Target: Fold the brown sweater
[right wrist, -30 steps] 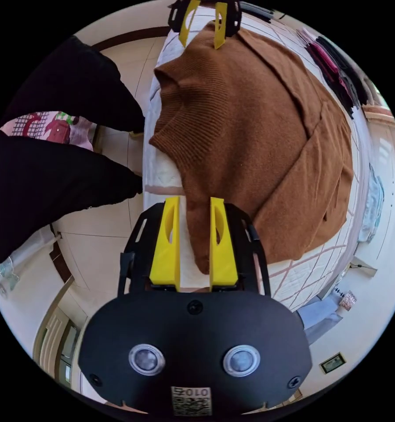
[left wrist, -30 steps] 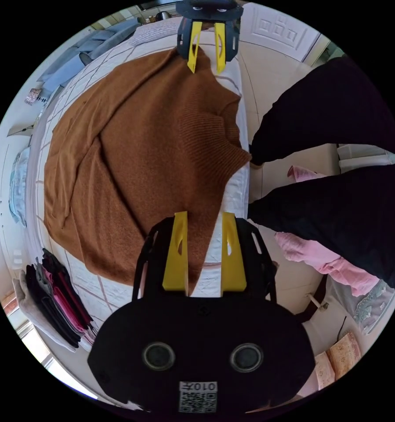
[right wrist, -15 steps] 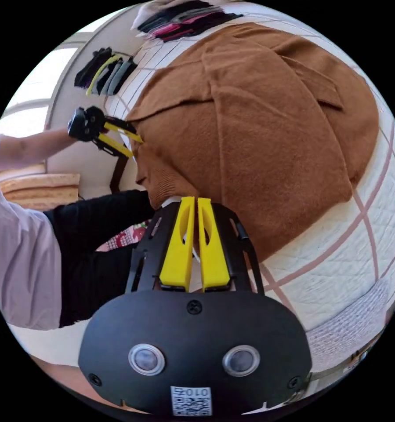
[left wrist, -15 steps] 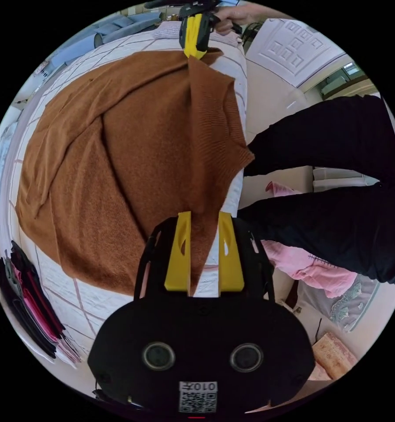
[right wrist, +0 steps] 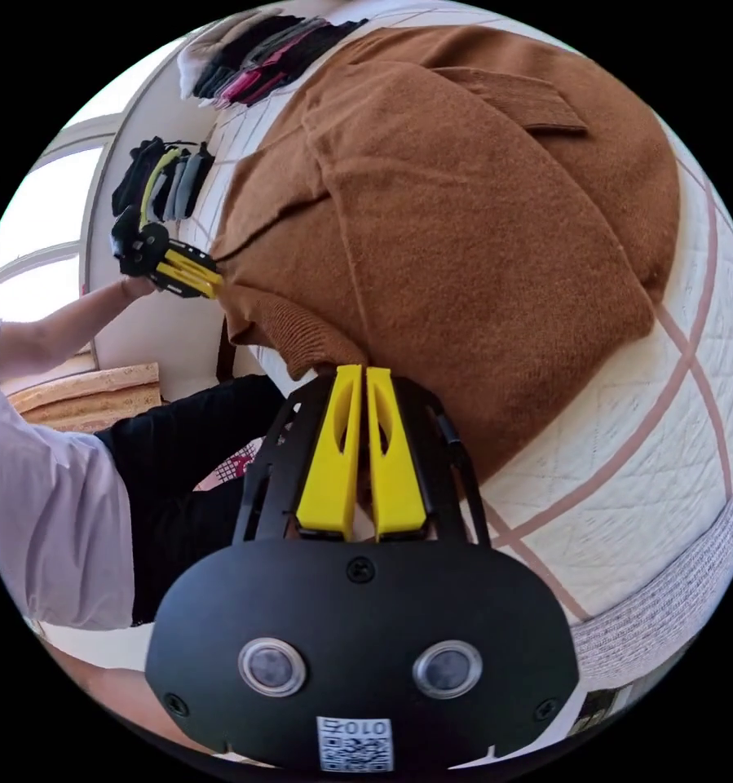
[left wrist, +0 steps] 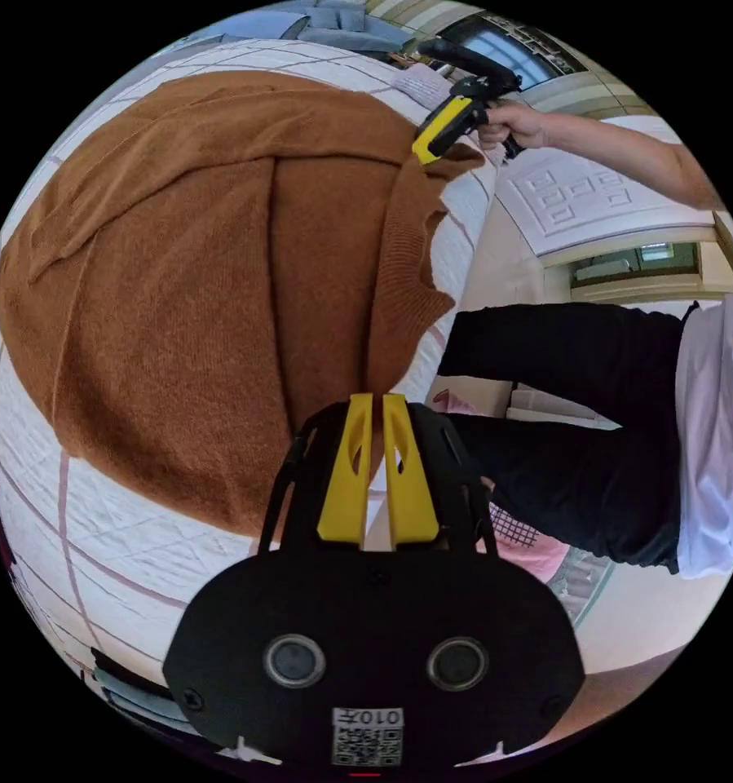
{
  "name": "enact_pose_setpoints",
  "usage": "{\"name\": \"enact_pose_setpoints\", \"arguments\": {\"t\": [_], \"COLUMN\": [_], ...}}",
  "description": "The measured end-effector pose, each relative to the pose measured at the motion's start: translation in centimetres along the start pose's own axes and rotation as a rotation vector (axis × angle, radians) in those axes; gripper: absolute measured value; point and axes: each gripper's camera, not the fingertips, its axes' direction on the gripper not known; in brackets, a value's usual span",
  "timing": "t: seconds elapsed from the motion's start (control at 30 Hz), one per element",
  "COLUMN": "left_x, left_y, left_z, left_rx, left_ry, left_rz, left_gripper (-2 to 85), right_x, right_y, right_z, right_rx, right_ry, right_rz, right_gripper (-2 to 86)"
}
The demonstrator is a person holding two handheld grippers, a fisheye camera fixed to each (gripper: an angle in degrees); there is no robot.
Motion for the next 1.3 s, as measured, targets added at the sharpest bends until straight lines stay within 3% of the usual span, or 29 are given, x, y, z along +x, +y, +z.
{"name": "enact_pose_setpoints", "arguments": {"t": [0.13,0.4,0.7,0.8,0.97,1.07,1.2,1.3], "left_x": [-0.6,1.5,1.2,-3.4,-18.6,-28.2,-38.2,-43.1], "left_y": [2.2,3.0,3.8,2.5,-2.3,-6.0,-9.4,-10.3], "left_z": [-3.1,-4.3,-4.6,-7.9,-19.1,-22.6,-21.9,-20.6], "left_rx": [0.046,-0.063,-0.118,-0.124,-0.039,-0.037,-0.076,-0.065], "left_ry": [0.029,-0.076,0.099,0.185,0.318,0.403,0.457,0.482], "left_rz": [-0.025,0.042,0.026,-0.007,-0.080,-0.117,-0.177,-0.245], "left_gripper": [0.2,0.0,0.0,0.0,0.1,0.3,0.4,0.4], "right_x": [-3.1,-8.3,-10.4,-9.6,-5.3,0.2,9.2,10.9], "right_y": [3.8,9.5,12.5,9.5,1.1,-5.2,-11.6,-12.4], "right_z": [-1.5,-4.5,-7.8,-13.4,-25.2,-29.7,-28.9,-27.7], "right_rx": [-0.051,-0.147,-0.268,-0.229,-0.094,-0.049,-0.088,-0.122], "right_ry": [-0.029,-0.033,-0.090,-0.012,0.120,0.027,-0.118,-0.093], "right_rz": [-0.125,-0.192,-0.186,-0.243,-0.315,-0.303,-0.124,-0.081], "right_gripper": [2.8,2.4,2.6,2.5,2.6,2.8,3.0,3.0]}}
